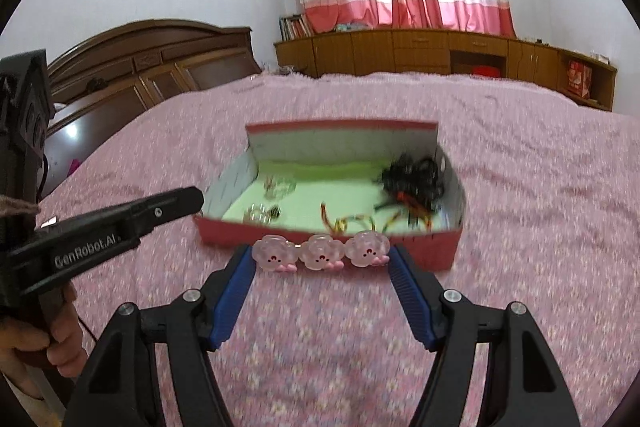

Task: Organize jewelry
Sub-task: 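Carry the green earring and pink hair clip with both tools into the shoebox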

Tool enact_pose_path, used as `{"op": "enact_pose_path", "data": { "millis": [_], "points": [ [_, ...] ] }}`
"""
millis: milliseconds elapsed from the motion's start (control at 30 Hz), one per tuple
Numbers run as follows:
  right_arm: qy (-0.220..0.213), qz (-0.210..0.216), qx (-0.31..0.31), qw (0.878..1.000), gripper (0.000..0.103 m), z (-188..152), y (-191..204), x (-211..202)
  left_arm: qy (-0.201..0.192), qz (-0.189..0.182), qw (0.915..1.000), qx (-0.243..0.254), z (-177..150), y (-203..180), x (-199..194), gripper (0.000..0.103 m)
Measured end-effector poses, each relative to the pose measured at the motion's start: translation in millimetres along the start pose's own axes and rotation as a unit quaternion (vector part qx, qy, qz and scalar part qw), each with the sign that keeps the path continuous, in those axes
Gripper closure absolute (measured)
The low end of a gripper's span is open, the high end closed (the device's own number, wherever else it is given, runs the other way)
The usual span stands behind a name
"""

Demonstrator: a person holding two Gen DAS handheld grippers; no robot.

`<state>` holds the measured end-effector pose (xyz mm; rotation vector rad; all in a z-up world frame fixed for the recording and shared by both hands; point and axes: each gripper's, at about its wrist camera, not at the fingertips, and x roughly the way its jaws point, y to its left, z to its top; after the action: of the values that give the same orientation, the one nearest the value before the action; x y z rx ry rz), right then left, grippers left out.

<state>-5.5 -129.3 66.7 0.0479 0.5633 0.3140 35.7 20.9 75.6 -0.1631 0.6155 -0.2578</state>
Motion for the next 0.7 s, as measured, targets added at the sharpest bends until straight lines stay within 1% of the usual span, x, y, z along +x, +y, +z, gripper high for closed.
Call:
{"op": "enact_pose_path", "data": {
  "millis": [167, 333, 533, 700],
  "points": [
    [-0.031, -0.011, -0.002, 0.999, 0.033, 16.9, -5.5, 11.0, -0.027, 0.004, 0.9996, 0.001, 12.2, 0.9, 10.7, 0.099],
    [-0.046, -0.024, -0.010, 0.999, 0.033, 26.1, -11.8, 26.3, -0.037, 0.012, 0.9992, 0.005, 21.0, 4.1, 27.9, 0.099],
    [-0.040, -0.041, -0.006, 0.998, 0.033, 30.3, -25.7, 50.4, -0.034, 0.020, 0.9992, 0.010, 25.9, 7.4, 52.6, 0.099],
    [-0.018, -0.056, 0.007, 0.998, 0.033, 32.2, -39.5, 71.9, -0.018, 0.028, 0.9994, 0.009, 27.2, 12.2, 77.8, 0.099]
  ]
}}
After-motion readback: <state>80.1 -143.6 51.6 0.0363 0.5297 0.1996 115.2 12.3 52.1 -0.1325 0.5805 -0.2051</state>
